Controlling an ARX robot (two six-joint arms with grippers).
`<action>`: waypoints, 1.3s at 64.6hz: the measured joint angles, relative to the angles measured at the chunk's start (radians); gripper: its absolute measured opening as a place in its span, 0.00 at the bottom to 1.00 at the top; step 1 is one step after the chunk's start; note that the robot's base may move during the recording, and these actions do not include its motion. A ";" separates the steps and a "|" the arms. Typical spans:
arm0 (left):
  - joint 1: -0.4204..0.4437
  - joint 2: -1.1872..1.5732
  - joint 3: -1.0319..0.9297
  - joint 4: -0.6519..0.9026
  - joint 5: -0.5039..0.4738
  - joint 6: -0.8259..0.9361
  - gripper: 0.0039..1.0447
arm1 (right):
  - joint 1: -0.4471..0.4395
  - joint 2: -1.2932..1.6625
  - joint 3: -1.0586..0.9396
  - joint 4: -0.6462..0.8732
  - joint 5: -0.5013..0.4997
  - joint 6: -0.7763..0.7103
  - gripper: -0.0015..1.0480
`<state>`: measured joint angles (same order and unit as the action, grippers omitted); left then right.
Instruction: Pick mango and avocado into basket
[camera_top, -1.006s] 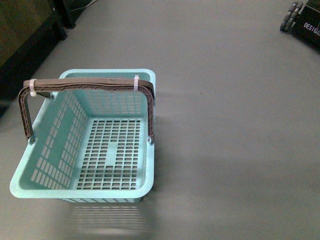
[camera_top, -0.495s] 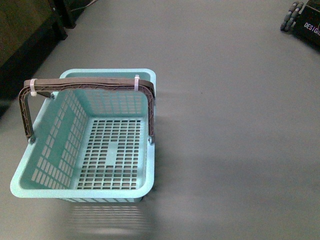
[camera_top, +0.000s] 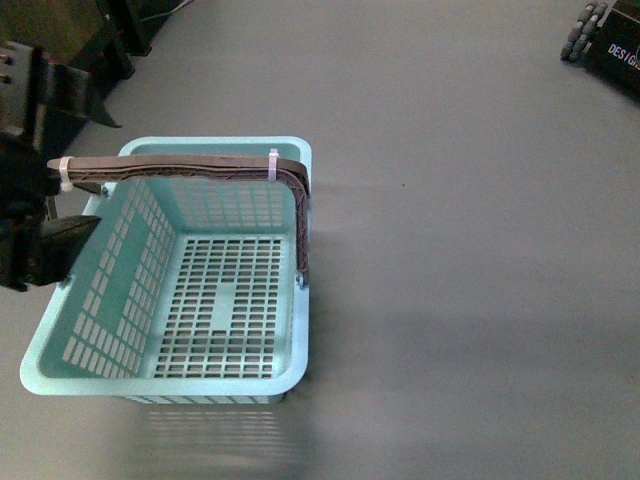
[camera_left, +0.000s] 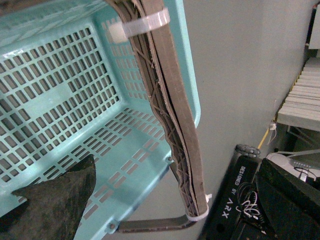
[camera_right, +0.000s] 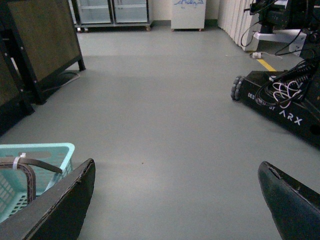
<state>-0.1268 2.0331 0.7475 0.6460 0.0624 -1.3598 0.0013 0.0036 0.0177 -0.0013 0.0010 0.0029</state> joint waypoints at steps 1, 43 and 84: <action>-0.011 0.027 0.026 -0.002 -0.010 -0.008 0.92 | 0.000 0.000 0.000 0.000 0.000 0.000 0.92; -0.097 0.358 0.449 -0.092 -0.097 -0.104 0.60 | 0.000 0.000 0.000 0.000 0.000 0.000 0.92; 0.025 -0.129 0.095 -0.217 -0.065 -0.107 0.13 | 0.000 0.000 0.000 0.000 0.000 0.000 0.92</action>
<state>-0.1020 1.9038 0.8421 0.4290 -0.0029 -1.4670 0.0013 0.0036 0.0177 -0.0013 0.0010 0.0029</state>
